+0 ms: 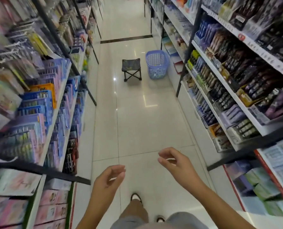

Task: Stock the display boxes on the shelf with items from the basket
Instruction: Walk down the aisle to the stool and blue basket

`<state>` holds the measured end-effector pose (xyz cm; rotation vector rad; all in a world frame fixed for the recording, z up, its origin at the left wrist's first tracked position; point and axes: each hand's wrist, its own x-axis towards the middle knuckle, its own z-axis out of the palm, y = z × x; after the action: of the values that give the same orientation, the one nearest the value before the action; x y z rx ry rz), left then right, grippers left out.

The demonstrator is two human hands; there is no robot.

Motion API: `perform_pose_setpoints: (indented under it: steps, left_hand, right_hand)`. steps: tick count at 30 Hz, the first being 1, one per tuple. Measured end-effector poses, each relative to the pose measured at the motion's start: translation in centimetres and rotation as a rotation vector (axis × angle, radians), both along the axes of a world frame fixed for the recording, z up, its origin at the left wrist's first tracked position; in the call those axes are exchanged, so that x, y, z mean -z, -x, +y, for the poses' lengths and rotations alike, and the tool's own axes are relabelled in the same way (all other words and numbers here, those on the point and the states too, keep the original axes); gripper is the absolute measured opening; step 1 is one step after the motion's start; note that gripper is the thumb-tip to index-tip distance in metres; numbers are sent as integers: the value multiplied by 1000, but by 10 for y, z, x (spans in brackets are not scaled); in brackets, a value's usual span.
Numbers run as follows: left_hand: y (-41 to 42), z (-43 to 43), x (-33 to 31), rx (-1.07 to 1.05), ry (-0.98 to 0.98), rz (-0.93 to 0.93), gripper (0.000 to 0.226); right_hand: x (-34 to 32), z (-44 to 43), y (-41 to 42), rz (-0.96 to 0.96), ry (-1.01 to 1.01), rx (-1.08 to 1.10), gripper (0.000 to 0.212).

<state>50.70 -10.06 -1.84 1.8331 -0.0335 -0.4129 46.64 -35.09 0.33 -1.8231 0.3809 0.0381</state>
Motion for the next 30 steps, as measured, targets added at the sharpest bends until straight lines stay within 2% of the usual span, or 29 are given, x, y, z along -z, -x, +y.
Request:
perform_pose_setpoints:
  steps: [6,16,22,30]
  left_hand:
    - [-114,-32,10,36,6,4,16]
    - [-312,-99,-12,235,-17,-53,14]
    - [-408,-133,-2,206,-30,-56,14]
    - [-537,-149,1,17,-34,-28,15]
  right_hand:
    - [19,-21,-95,39,13,30,9]
    - [29,-77,-214,129,27,231,8]
    - [39,-114,-319,142,39,224,8]
    - [13,-148,-524,20,31,28,9]
